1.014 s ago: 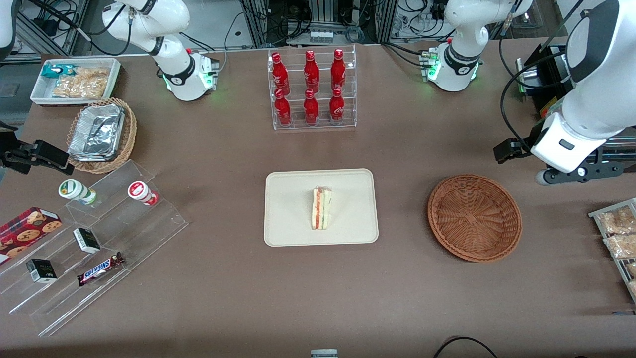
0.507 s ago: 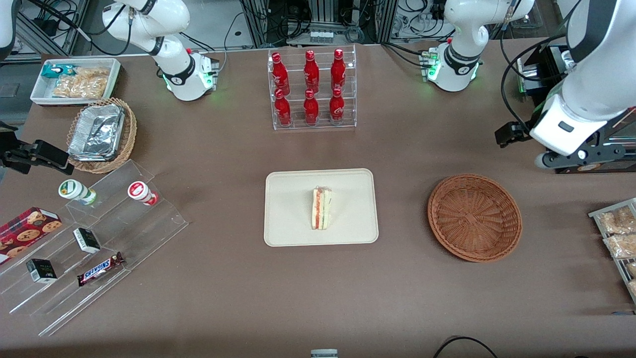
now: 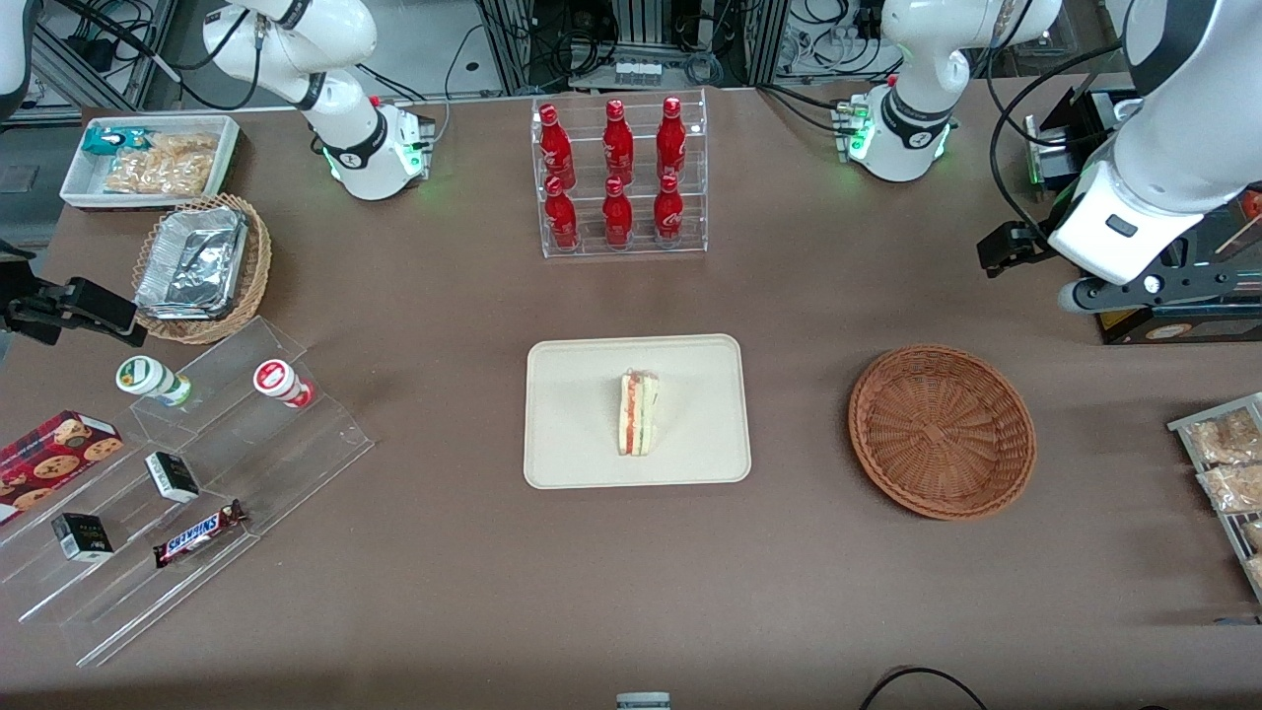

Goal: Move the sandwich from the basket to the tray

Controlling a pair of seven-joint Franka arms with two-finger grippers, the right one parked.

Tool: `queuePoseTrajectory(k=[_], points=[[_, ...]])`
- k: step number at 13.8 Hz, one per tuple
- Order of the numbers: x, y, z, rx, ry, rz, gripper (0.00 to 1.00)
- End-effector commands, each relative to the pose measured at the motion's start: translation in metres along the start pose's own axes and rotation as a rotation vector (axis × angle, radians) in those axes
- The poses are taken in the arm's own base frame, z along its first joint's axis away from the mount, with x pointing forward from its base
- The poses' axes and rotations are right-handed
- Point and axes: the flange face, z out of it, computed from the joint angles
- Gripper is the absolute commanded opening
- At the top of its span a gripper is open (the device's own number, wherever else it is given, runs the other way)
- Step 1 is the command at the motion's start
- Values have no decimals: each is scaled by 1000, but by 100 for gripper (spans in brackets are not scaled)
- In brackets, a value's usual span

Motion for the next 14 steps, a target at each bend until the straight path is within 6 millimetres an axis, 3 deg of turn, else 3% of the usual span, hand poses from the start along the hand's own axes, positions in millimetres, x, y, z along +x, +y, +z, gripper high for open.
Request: queuePoseTrajectory(k=[1,14], points=[[-2,-1,-1,-32,-12,7,100],[0,-1,-4,-34,-2,3,100]])
